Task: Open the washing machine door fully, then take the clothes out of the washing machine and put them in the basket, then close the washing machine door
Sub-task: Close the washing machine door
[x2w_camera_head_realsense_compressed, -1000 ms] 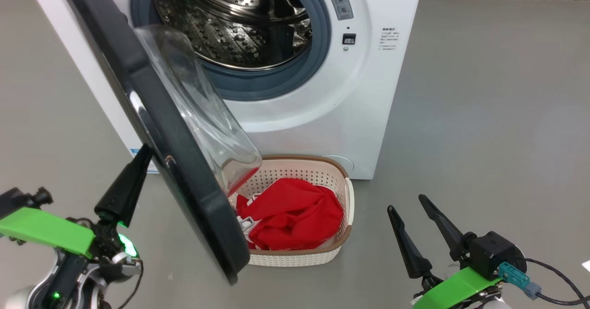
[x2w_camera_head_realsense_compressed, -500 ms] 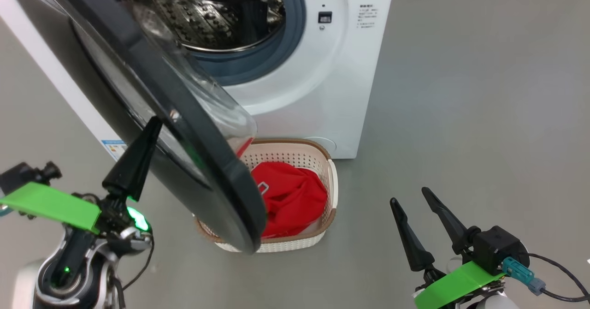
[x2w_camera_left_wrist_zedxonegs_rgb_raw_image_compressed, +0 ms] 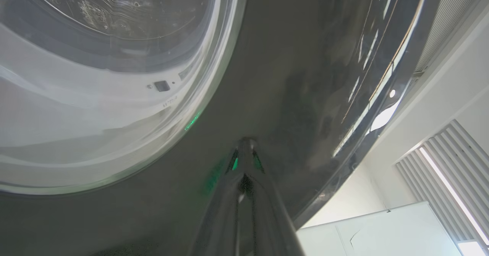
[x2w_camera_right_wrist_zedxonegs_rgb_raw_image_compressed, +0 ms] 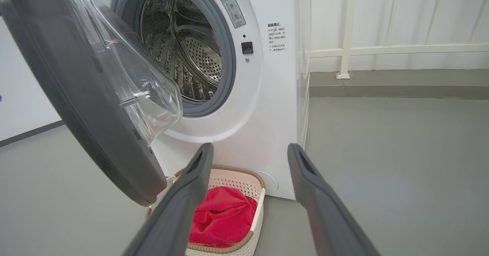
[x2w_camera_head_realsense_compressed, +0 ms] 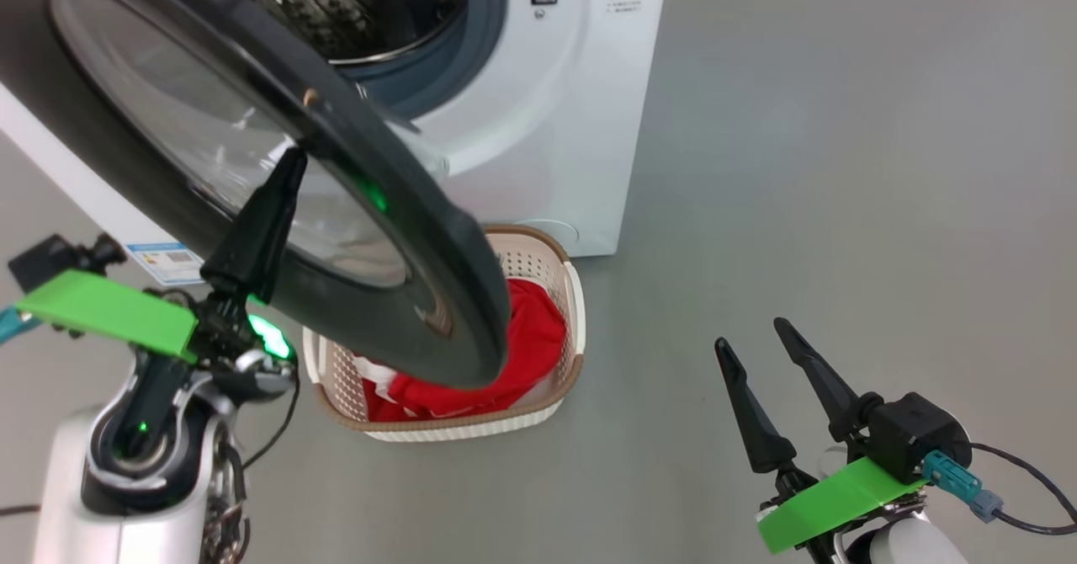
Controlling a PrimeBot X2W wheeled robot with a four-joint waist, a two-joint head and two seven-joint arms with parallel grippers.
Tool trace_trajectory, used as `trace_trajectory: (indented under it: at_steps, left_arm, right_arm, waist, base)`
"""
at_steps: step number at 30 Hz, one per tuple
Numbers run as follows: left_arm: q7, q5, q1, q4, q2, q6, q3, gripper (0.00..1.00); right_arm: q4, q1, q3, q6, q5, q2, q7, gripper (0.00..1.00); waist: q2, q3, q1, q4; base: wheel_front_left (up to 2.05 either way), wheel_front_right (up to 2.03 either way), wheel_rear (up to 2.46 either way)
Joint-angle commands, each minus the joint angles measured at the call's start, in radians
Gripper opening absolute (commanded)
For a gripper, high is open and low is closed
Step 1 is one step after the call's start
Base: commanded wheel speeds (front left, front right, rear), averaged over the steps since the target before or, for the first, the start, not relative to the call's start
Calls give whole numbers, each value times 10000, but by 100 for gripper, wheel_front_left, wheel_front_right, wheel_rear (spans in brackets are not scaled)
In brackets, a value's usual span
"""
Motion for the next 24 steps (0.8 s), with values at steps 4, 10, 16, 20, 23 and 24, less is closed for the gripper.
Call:
trace_trajectory:
  at_steps: [4,10,16,20,23,24]
  left_arm:
    - [-197,-146,-786,43,164,-288,29,0]
    - [-845,-388,-1464,506,164,-653,-196,0]
    - [-1222,-198,-2229,1196,172,-1038,-437,0]
    - [-1507,206,-2656,1685,182,-1270,-622,0]
    - [-1677,254,-2945,2049,179,-1428,-670,0]
    - [-1739,270,-3046,2165,178,-1479,-685,0]
  right_arm:
    - [-324,-365,180,48,-54,-59,-89,100]
    - [-379,-523,186,48,-77,-69,-89,100]
    - [-401,-663,233,48,-97,-74,-89,100]
    - [-427,-781,233,48,-129,-80,-89,100]
    - [-442,-807,219,48,-162,-74,-89,100]
    - [-436,-808,234,48,-179,-68,-89,100]
  waist:
    - [-1,328,0,-240]
    - [-1,675,0,-416]
    - [-1,990,0,-565]
    - [-1,1199,0,-654]
    - [-1,1313,0,-683]
    - [-1,1348,0,-689]
  base:
    - [0,0,0]
    - [0,0,0]
    - [0,0,0]
    - [0,0,0]
    - [0,0,0]
    - [0,0,0]
